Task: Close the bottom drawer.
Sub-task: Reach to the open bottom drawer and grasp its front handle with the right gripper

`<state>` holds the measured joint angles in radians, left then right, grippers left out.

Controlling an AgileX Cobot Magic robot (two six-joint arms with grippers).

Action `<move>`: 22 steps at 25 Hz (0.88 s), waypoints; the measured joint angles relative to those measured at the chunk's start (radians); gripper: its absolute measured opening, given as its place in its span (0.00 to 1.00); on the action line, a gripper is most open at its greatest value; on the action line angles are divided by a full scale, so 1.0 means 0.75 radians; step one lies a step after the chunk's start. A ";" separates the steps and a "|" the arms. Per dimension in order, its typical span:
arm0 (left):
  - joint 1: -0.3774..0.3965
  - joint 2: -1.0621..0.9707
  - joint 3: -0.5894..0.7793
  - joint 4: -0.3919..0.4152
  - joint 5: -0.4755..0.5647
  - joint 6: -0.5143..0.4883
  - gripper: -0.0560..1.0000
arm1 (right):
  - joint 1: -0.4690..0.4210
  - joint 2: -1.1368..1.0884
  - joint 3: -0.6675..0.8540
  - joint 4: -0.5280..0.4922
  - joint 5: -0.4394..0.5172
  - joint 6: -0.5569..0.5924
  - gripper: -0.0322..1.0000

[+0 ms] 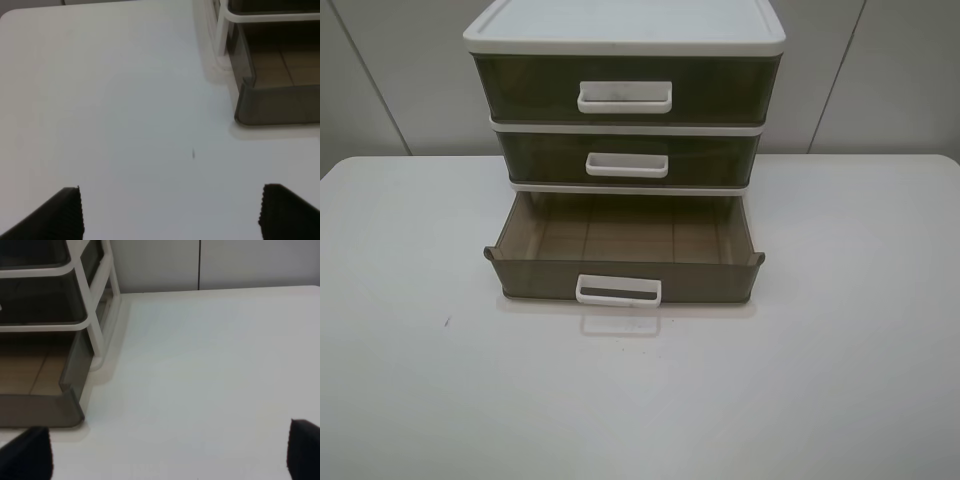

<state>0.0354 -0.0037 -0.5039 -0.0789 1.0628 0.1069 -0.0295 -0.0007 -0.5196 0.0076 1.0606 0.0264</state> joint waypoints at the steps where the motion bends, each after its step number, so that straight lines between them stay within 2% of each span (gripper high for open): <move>1: 0.000 0.000 0.000 0.000 0.000 0.000 0.73 | 0.000 0.000 0.000 0.000 0.000 0.000 0.83; 14: 0.000 0.000 0.000 0.000 0.000 0.000 0.73 | 0.018 0.028 0.000 0.001 0.000 0.000 0.83; 19: 0.000 0.000 0.000 0.000 0.000 0.000 0.73 | 0.018 0.314 -0.006 0.042 -0.007 0.000 0.83; 22: 0.000 0.000 0.000 0.000 0.000 0.000 0.73 | 0.018 0.635 -0.083 0.106 -0.103 0.000 0.83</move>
<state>0.0354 -0.0037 -0.5039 -0.0789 1.0628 0.1069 -0.0160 0.4755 -0.5818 0.0869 0.9833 0.0264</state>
